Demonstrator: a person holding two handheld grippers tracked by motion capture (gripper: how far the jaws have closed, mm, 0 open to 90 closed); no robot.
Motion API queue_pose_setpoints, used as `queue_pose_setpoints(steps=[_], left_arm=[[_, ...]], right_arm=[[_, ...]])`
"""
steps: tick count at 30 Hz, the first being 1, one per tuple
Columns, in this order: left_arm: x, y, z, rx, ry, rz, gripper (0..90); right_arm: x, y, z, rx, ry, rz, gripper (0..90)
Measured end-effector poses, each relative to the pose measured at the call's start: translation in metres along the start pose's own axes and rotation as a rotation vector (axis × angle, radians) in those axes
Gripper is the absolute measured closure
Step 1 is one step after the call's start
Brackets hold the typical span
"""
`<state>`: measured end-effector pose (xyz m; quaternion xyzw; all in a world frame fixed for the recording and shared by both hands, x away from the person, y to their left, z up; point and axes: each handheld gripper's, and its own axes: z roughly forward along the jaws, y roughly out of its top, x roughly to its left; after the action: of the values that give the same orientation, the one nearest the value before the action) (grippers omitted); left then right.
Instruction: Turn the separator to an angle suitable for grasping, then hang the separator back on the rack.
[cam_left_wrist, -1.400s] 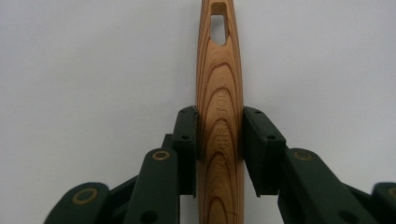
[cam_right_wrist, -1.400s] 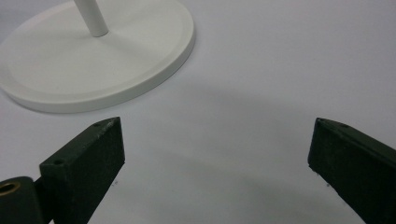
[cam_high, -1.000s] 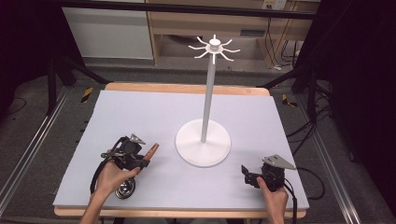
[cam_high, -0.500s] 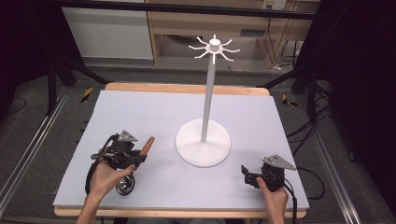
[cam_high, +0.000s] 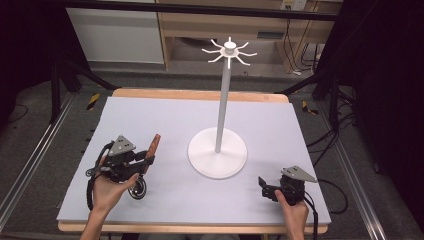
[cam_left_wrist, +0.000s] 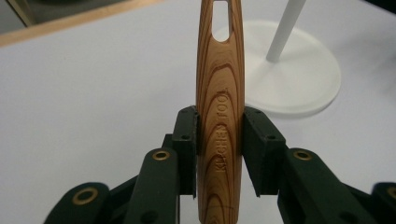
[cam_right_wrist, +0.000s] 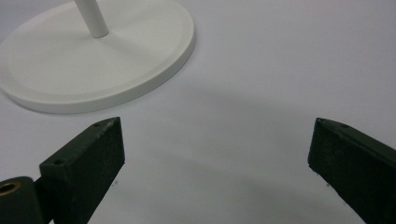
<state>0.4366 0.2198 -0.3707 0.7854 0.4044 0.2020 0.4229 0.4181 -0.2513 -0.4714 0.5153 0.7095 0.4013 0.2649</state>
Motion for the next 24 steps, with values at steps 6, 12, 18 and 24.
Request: queue_pose_setpoints(steps=[6, 12, 18, 24], left_arm=[[0.0, 0.001, -0.014, -0.129, 0.016, -0.017, 67.4], [0.0, 0.002, -0.028, -0.238, 0.001, -0.042, 67.4], [-0.002, 0.005, -0.039, -0.299, -0.012, -0.045, 67.4], [-0.004, 0.011, -0.045, -0.341, -0.02, -0.039, 67.4]], right_arm=[[0.0, 0.0, 0.001, 0.001, -0.009, -0.009, 4.3], [0.0, 0.0, 0.001, 0.0, -0.007, -0.009, 4.3], [0.001, 0.0, 0.002, 0.003, -0.002, -0.007, 4.3], [0.001, -0.001, 0.002, 0.004, -0.001, -0.003, 4.3]])
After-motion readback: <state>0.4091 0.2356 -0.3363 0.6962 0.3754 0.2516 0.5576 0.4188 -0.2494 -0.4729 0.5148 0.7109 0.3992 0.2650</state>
